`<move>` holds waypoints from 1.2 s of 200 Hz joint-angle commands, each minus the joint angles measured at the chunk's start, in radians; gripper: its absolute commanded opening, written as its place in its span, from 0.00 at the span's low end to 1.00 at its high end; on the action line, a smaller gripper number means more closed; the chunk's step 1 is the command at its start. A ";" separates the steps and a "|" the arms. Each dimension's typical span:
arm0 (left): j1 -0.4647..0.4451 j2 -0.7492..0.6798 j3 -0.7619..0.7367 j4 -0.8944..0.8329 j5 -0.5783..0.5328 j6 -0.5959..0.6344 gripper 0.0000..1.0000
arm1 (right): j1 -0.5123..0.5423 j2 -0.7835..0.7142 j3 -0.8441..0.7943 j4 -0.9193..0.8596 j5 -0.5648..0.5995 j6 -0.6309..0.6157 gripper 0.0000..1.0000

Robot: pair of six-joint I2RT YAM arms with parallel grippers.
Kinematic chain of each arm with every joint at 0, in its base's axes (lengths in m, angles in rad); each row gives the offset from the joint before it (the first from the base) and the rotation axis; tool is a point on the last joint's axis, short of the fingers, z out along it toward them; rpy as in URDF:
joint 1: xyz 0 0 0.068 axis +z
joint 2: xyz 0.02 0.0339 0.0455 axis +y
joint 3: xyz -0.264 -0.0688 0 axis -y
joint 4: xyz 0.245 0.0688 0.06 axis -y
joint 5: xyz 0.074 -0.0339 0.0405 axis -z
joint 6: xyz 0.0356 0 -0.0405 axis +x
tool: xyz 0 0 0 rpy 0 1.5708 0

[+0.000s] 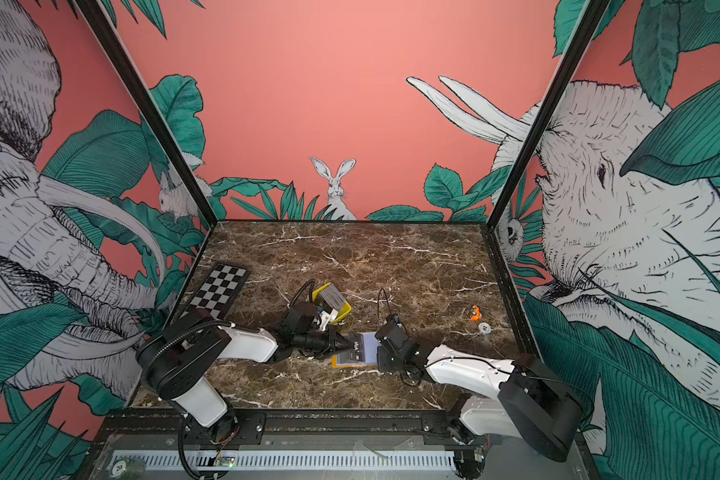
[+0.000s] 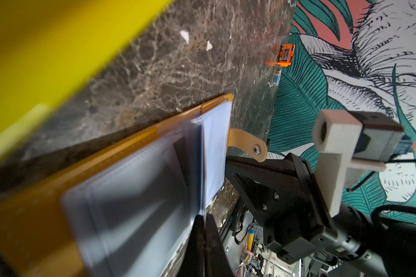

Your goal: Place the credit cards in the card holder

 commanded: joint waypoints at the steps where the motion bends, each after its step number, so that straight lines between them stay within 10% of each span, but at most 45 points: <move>1: -0.010 -0.003 0.007 0.026 0.012 -0.010 0.00 | 0.007 0.028 -0.036 -0.010 0.008 0.009 0.08; 240: -0.039 -0.047 0.183 -0.568 -0.156 0.200 0.18 | 0.030 0.064 -0.035 -0.057 0.058 0.026 0.06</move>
